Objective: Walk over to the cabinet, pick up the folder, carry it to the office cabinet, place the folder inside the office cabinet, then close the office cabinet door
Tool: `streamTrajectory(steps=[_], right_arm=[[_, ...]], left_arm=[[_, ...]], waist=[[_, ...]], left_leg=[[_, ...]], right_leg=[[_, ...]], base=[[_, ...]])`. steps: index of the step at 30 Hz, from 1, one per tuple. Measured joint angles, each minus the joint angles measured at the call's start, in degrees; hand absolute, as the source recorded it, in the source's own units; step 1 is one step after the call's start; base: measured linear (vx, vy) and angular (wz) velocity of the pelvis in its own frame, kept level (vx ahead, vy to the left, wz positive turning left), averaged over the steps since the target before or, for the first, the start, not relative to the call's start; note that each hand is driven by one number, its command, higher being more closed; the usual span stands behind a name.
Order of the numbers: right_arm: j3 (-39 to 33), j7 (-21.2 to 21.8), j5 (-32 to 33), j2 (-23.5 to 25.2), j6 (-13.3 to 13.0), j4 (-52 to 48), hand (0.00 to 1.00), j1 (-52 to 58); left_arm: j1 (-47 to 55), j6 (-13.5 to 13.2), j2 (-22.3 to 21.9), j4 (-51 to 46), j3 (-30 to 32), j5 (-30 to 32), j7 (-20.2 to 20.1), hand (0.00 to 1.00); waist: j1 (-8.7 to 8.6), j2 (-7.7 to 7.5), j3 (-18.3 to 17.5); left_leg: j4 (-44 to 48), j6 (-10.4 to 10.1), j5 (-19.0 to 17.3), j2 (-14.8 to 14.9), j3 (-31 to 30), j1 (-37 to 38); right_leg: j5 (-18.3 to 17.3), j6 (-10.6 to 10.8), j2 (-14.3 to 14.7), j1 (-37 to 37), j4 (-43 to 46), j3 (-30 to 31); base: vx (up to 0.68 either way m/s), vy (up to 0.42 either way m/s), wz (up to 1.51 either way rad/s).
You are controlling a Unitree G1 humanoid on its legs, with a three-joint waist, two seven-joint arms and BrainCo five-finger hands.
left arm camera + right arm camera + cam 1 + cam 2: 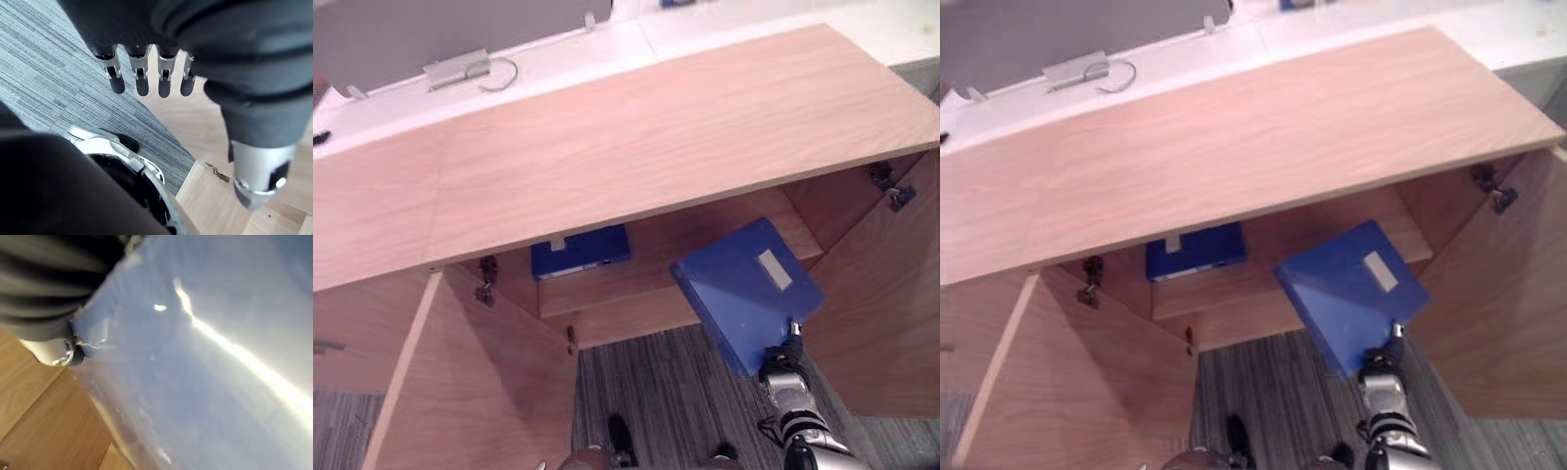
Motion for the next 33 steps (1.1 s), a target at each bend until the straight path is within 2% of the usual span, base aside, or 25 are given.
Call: streamTrajectory(steps=[3, 6, 7, 8, 9, 10, 11, 12, 13, 14, 18, 21, 25, 27, 30, 33], right_arm=[[1.8, 0.1, -0.2, 0.6, 0.6, -1.3, 1.00, -1.0], [2.5, 0.2, -0.3, 0.4, 0.7, -2.0, 1.00, -1.4], [2.6, 0.2, -0.3, 0.1, 0.9, -2.5, 1.00, -3.1], [2.6, 0.2, -0.2, 0.0, 0.8, -3.0, 1.00, -3.1], [3.2, 0.2, -0.2, 0.0, 0.8, -3.7, 1.00, -3.1], [4.6, 0.1, -0.2, -0.3, 0.5, -5.2, 1.00, -3.2], [6.7, 0.2, -0.3, -2.2, 0.4, -7.6, 1.00, -4.7], [7.5, 0.2, -0.4, -3.7, 0.4, -7.9, 1.00, -6.2], [8.9, 0.1, -0.8, -5.8, 0.4, -8.3, 1.00, -9.7], [9.2, 0.0, -1.4, -6.7, 0.4, -10.1, 1.00, -11.5], [9.2, -0.1, -2.7, -7.8, 0.4, -16.5, 1.00, -13.6], [9.1, -0.5, -4.6, -11.3, -0.7, -19.3, 1.00, -16.2], [8.8, -1.5, -6.3, -16.3, -1.9, -19.6, 1.00, -20.9], [8.8, -2.2, -7.4, -18.8, -2.0, -16.3, 1.00, -24.4], [8.9, -3.9, -7.2, -22.7, -2.1, -7.6, 1.00, -31.5], [9.1, -5.8, -6.2, -27.6, -2.1, 0.6, 1.00, -37.4]], left_arm=[[0.5, 0.0, 0.2, 0.9, -0.3, 0.8, 0.0, 0.00], [0.5, 0.0, 0.7, 0.9, -1.7, 0.9, 0.0, 0.00], [0.3, 0.0, 0.7, 0.7, -2.7, 0.8, 0.0, 0.00], [0.4, 0.0, 0.9, 0.8, -2.9, 0.7, 0.1, 0.00], [0.4, 0.0, 1.3, 0.9, -3.1, 0.7, 0.1, 0.00], [0.3, 0.0, 2.1, 0.7, -3.4, 0.7, 0.1, 0.00], [-0.3, 0.1, 2.9, -0.1, -3.4, 0.7, 0.2, 0.00], [-0.7, 0.1, 2.5, -0.7, -3.6, 0.7, 0.2, 0.00], [-1.2, 0.1, 1.9, -2.4, -4.0, -0.2, 0.2, 0.00], [-1.9, -0.1, 2.0, -3.6, -4.0, -0.9, 0.2, 0.00], [-2.3, -0.2, 2.3, -6.6, -3.5, -2.0, 0.2, 0.00], [-2.3, -0.3, 2.3, -7.9, -3.3, -3.0, 0.3, 0.00], [-2.2, -0.3, 2.2, -7.9, -3.2, -3.0, 0.2, 0.00], [-2.1, -0.2, 2.2, -7.8, -3.6, -3.1, 0.2, 0.00], [-2.1, -0.2, 2.2, -7.8, -6.1, -3.3, 0.2, 0.00], [-2.9, -0.2, 2.3, -6.1, -10.4, -4.4, 0.1, 0.00]], waist=[[0.08, 0.31, -0.8], [0.12, 0.34, -0.4], [-0.20, 0.98, 2.9], [-0.16, 1.40, 3.9], [-0.06, 1.36, 4.4], [-0.20, 0.85, 5.0], [-0.61, -0.01, 6.0], [-0.53, 1.11, 6.8], [-0.52, 3.17, 9.0], [-0.79, 3.72, 10.6], [-1.44, 3.64, 13.1], [-1.84, 3.64, 14.3], [-2.26, 3.74, 15.3], [-2.31, 4.03, 15.6], [-2.26, 5.38, 16.1], [-1.25, 7.03, 16.4]], left_leg=[[0.0, 1.1, -0.3, -0.4, 1.8, -0.2], [1.3, 1.8, -1.3, -0.3, 2.0, -0.2], [8.4, 2.8, -6.2, 1.6, 2.1, -0.4], [12.1, 2.5, -8.2, 3.1, 2.1, -0.6], [15.6, 1.9, -9.9, 4.1, 2.1, -1.9], [22.3, 1.7, -13.2, 5.3, 1.9, -5.0], [33.9, 1.6, -19.0, 6.5, 1.2, -10.0], [37.9, 1.6, -21.1, 7.6, 1.2, -11.7], [43.1, 1.5, -23.3, 9.4, 0.9, -14.2], [45.4, 1.7, -24.0, 9.6, 0.7, -15.8], [51.0, 1.8, -25.6, 9.7, -0.5, -19.9], [55.4, 2.2, -27.2, 8.7, -1.3, -22.4], [61.8, 2.8, -29.3, 8.3, -2.9, -27.7], [63.8, 3.0, -29.8, 8.1, -3.0, -29.6], [66.2, 3.6, -30.1, 8.1, -3.4, -33.0], [68.8, 4.1, -30.4, 8.0, -3.5, -37.4]], right_leg=[[1.1, -1.0, -1.4, -2.3, 2.9, -3.6], [1.5, -1.3, -2.4, -3.1, 5.9, -4.0], [1.0, -1.8, -6.1, -7.1, 19.2, -3.6], [-1.8, -2.6, -5.8, -8.4, 21.1, -2.9], [-2.9, -3.8, -5.3, -9.0, 21.1, -2.5], [-2.7, -4.8, -5.3, -10.6, 21.5, -2.5], [-4.4, -5.6, -6.5, -13.8, 24.4, -2.7], [-5.8, -4.0, -7.0, -14.6, 26.3, -2.6], [-7.1, -4.1, -7.1, -16.4, 29.6, -2.2], [-8.3, -4.2, -8.1, -18.3, 32.4, -1.8], [-12.0, -4.5, -11.6, -21.5, 39.8, -2.1], [-15.4, -4.4, -15.6, -23.6, 46.3, -2.1], [-18.3, -4.7, -19.0, -27.8, 53.1, -1.5], [-18.9, -4.9, -20.1, -29.7, 55.2, -0.9], [-19.1, -5.2, -21.0, -32.4, 57.1, -0.5], [-19.1, -5.2, -22.0, -37.0, 59.6, 0.9]], base=[[0.03, 0.101, -0.24], [-0.01, 0.049, -0.08], [-0.07, -0.018, -0.12], [-0.11, -0.056, -0.08], [-0.10, -0.101, 0.12], [-0.11, -0.203, 0.27], [-0.10, -0.187, 0.20], [-0.11, -0.100, 0.04], [-0.10, 0.053, -0.04], [-0.10, 0.063, 0.05], [-0.06, -0.026, 0.29], [-0.04, -0.055, 0.37], [-0.05, -0.043, 0.26], [-0.04, -0.014, 0.14], [-0.05, 0.004, 0.14], [-0.05, 0.012, 0.09]])
